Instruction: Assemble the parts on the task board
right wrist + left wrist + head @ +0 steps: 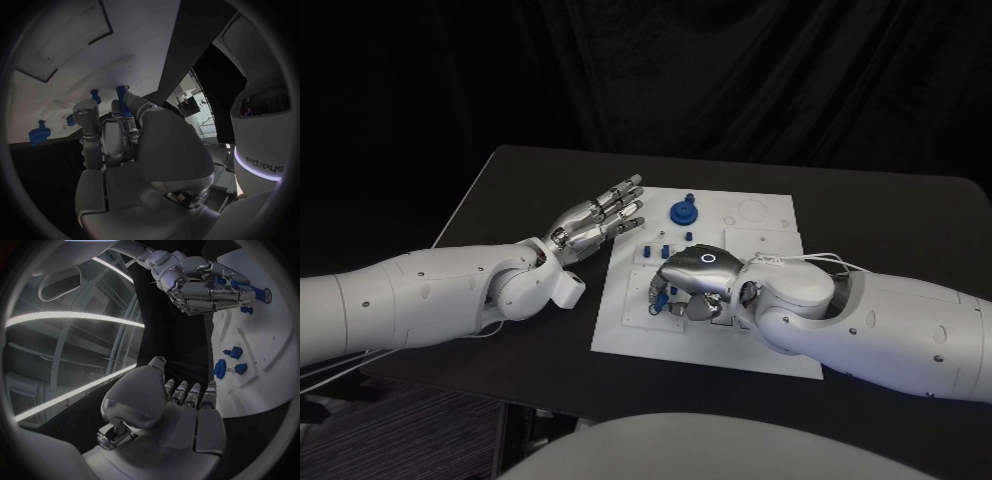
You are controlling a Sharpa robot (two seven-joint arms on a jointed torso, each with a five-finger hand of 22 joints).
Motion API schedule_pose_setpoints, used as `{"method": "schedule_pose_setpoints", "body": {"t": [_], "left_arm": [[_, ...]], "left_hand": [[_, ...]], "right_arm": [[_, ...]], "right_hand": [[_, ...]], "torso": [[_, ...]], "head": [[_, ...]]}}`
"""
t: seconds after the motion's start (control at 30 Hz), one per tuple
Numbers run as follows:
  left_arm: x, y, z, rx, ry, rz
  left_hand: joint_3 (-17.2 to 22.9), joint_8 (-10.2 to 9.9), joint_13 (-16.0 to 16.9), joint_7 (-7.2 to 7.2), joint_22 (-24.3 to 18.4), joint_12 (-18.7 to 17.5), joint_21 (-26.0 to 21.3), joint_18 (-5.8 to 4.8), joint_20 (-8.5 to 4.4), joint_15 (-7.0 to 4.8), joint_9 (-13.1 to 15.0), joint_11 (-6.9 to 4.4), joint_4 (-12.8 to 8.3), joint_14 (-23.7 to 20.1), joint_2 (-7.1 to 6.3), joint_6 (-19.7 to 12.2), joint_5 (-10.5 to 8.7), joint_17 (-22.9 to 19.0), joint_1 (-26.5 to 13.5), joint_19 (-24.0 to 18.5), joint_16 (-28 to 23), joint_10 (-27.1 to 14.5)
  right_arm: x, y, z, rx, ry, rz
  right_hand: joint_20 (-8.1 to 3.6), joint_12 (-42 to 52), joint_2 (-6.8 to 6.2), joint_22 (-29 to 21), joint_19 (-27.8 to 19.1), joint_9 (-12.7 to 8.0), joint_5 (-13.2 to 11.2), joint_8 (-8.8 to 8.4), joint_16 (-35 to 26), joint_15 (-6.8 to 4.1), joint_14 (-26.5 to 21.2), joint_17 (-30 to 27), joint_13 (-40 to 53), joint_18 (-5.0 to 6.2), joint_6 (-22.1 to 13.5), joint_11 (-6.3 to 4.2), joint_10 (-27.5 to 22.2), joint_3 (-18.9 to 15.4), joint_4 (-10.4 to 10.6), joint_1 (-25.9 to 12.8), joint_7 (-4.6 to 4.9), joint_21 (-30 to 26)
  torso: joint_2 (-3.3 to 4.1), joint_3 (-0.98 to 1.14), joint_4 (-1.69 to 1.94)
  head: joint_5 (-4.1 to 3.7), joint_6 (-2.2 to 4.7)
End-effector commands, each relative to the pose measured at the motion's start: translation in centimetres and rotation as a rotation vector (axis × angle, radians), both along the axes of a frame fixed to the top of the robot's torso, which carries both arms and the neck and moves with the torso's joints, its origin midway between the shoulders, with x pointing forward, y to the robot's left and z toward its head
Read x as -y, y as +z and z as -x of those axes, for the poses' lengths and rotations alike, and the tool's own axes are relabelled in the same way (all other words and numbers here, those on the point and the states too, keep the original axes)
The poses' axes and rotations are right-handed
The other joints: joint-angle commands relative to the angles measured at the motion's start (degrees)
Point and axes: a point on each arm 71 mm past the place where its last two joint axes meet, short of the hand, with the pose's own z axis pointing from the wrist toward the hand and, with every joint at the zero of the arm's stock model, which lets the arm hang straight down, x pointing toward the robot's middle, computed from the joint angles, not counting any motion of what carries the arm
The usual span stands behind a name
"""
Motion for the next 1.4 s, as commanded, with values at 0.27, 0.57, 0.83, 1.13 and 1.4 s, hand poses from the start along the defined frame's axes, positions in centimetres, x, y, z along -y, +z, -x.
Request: {"method": "schedule_pose_setpoints", "body": {"t": [0.27,0.57,0.83,1.13,1.4], "left_arm": [[0.21,0.42,0.11,0.048,-0.011,0.052],[0.2,0.33,0.05,0.043,-0.013,0.049],[0.22,0.26,0.04,0.041,-0.014,0.049],[0.18,0.15,0.01,0.037,-0.013,0.046],[0.2,0.08,0.01,0.032,-0.015,0.043]], "left_hand": [[0.4,0.3,0.0,0.42,0.1,0.4,0.2,0.98,0.29,0.59,0.1,0.4,0.0,0.0,0.4,0.2,0.33,0.0,-0.3,0.1,-0.2,0.2],[0.9,0.4,0.0,1.12,0.1,0.4,0.2,0.97,0.37,0.73,0.2,0.6,-0.1,0.0,0.36,0.6,0.35,0.0,-0.4,0.2,-0.2,0.1],[1.1,0.5,0.0,1.5,0.1,0.3,0.2,0.96,0.41,0.74,0.2,0.62,-0.1,0.0,0.33,0.9,0.33,0.0,-0.5,0.2,-0.2,0.1],[1.1,0.5,0.0,1.64,0.1,0.3,0.2,0.96,0.42,0.75,0.2,0.63,-0.1,0.0,0.33,1.0,0.33,0.0,-0.6,0.2,-0.2,0.0],[1.3,0.5,0.0,1.84,0.1,0.2,0.2,0.95,0.46,0.82,0.2,0.66,-0.1,0.0,0.36,1.1,0.31,0.0,-0.6,0.2,-0.2,0.0]], "right_arm": [[-0.07,-0.77,0.07,0.002,-0.012,0.025],[-0.34,-0.95,0.13,0.0,-0.007,0.021],[-0.54,-1.02,0.2,0.0,-0.001,0.016],[-0.68,-0.98,0.27,0.002,0.003,0.009],[-0.78,-0.87,0.37,0.006,0.007,-0.003]], "right_hand": [[-0.04,-0.1,-0.13,5.7,0.3,1.5,-0.1,0.01,0.1,0.0,0.3,0.0,0.1,-0.81,0.2,-1.56,2.0,-0.2,-0.3,-0.3,0.08,0.0],[-0.05,-0.2,-0.19,5.7,0.2,1.6,-0.2,0.0,0.0,0.0,0.3,-0.2,0.2,-0.79,0.3,-1.58,2.1,-0.3,-0.2,-0.4,0.06,-0.1],[-0.04,-0.3,-0.29,5.5,-0.1,1.7,-0.3,-0.15,-0.3,0.02,0.0,-1.0,0.2,-0.65,0.1,-1.54,2.1,-0.4,-0.1,-0.6,0.07,-0.9],[-0.02,-0.5,-0.35,5.3,-0.4,1.7,-0.3,-0.33,-0.7,0.08,-0.4,-1.8,0.2,-0.55,-0.1,-1.48,2.0,-0.6,0.0,-0.8,0.11,-1.5],[-0.01,-0.5,-0.36,5.3,-0.4,1.8,-0.3,-0.36,-0.7,0.09,-0.4,-1.9,0.2,-0.56,-0.1,-1.47,2.0,-0.6,0.0,-0.8,0.12,-1.5]], "torso": [[0.03,0.08,-0.07],[-0.01,0.09,-0.07],[-0.02,0.08,-0.01],[-0.06,0.07,-0.06],[-0.1,0.09,0.01]], "head": [[-0.04,-0.01],[-0.07,-0.01],[-0.17,-0.01],[-0.18,-0.01],[-0.22,-0.01]]}}
